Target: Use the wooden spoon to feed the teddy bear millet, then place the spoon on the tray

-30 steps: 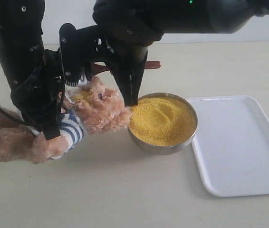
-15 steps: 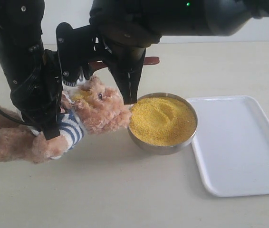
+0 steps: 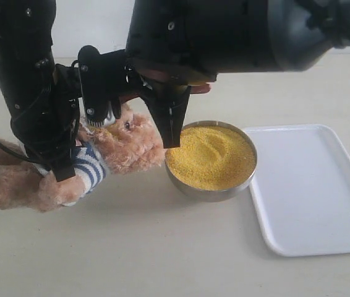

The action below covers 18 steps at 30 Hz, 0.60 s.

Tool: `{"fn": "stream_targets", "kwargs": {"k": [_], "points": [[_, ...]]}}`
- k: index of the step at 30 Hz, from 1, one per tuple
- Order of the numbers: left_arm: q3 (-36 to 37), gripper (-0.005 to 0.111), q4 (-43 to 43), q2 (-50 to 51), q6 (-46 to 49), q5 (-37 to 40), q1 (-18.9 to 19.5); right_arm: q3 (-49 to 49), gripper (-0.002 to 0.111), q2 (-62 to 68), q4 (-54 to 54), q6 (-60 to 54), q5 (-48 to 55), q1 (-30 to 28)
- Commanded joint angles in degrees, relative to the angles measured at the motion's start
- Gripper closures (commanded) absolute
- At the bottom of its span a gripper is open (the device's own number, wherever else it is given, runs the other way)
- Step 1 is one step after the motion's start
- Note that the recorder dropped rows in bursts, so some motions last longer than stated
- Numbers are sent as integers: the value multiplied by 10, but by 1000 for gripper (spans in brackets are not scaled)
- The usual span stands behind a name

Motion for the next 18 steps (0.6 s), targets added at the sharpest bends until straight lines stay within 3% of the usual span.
{"fn": "stream_targets", "kwargs": {"k": [1,11,18], "points": [[-2,103,-8,-7,-3,2,-1,2,109,-23,0,9,-14,1],[-2,103,-14,-7,-5,2,-1,2,109,-23,81,8,8,-2],[-2,103,-14,-7,-7,2,-1,-6,109,-27,145,10,27,-38]]}}
